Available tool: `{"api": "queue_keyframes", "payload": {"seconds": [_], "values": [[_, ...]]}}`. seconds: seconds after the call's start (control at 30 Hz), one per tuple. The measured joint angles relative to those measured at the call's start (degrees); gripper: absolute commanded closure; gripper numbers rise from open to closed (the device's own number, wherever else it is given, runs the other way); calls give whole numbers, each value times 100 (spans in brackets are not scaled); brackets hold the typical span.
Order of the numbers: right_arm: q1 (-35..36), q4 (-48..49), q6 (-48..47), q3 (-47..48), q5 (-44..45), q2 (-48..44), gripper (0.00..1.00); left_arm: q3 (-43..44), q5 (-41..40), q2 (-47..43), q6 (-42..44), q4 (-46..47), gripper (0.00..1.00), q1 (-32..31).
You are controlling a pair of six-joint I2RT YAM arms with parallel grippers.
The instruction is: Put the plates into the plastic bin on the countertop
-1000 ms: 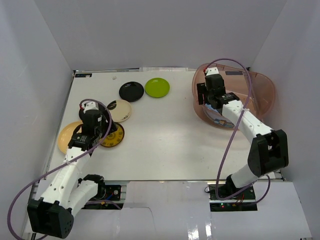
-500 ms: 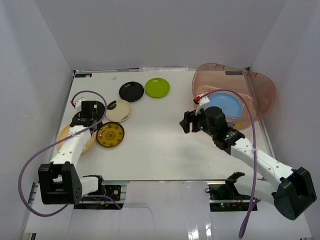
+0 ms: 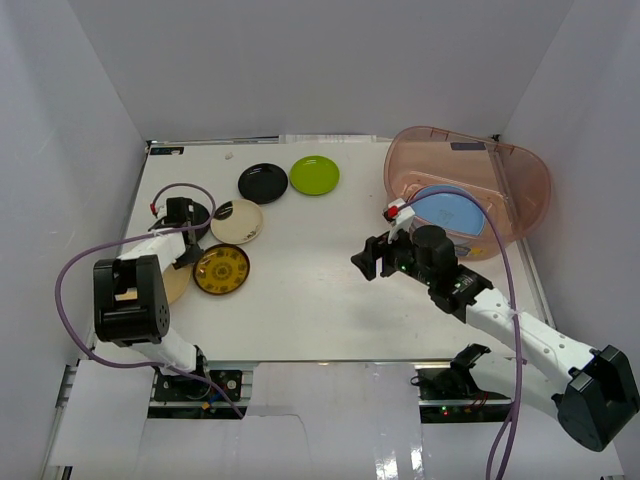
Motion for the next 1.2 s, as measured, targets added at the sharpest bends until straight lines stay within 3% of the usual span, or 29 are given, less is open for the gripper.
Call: {"api": "queue_keyframes", "payload": {"seconds": [0.1,0.13,0.2,0.43,0.6,0.73,0.87,1.0,1.2], "values": [[146,31,-4,-2,-50,33,26,4,57,72,96,144,68,0],[184,35,-7,-2,-61,57,26,11,46,101,122,177,84,0],[245,35,-7,-2,-81,127,26,94,-118,149,219,205,99,-11],[302,59,15,0,-208,302,23,229,-636,-201,243,-251,100,-22],[326,59,210,31,-570,538,13,190,-345,-1574,125,-651,100,-293],[326,52,476,201,-695,649,9,240,229,-2750,208,-789,100,-1342],[208,52,846,400,-671,577,12,256,1333,-3464,278,-796,100,-2385],[-452,46,1268,481,-951,365,12,81,2437,-3853,317,-614,100,-2892],[-1091,-267,1517,1316,-1580,909,2,-212,3456,-3912,437,-341,100,-3786]]}}
